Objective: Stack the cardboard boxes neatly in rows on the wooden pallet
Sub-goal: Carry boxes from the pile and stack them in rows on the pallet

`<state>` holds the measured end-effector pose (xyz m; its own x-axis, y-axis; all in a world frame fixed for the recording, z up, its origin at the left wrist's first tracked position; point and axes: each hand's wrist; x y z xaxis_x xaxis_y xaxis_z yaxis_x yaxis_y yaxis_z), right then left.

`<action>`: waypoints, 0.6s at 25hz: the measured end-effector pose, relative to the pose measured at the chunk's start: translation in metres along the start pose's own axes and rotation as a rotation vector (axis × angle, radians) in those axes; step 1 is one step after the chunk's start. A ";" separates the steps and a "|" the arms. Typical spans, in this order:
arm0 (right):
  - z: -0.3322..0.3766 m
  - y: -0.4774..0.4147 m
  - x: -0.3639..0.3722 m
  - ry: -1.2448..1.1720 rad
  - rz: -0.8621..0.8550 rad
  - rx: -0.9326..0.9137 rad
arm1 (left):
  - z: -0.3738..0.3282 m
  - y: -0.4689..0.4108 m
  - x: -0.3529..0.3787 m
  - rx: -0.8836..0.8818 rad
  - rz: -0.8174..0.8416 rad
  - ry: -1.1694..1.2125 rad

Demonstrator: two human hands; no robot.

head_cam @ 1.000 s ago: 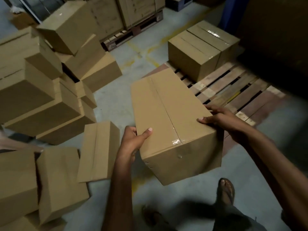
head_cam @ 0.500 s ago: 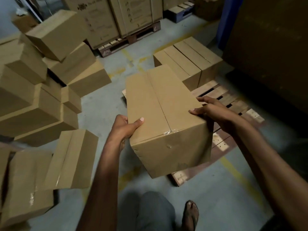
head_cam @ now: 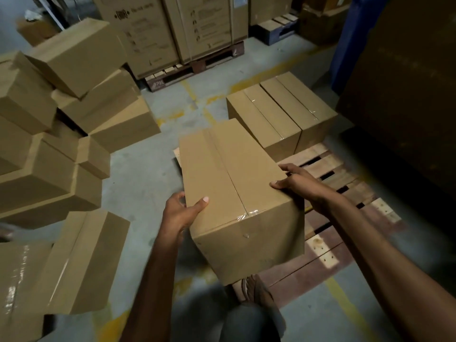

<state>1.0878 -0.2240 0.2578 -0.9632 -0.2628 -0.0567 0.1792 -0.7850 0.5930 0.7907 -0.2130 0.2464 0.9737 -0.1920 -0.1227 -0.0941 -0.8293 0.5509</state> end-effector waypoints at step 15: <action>0.017 -0.271 -0.090 0.171 0.125 0.158 | 0.015 -0.262 0.022 -0.104 -0.146 -0.032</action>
<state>1.1227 0.0219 0.1163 -0.8851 -0.4540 -0.1021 0.2485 -0.6466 0.7212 0.8336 -0.0083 0.0869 0.9683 -0.0917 -0.2325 0.0710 -0.7908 0.6079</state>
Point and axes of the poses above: each hand's wrist, its own y-axis away from the middle knuckle, its own x-axis out of the palm, z = x × y, and after that the axes turned 14 degrees about z, right-handed
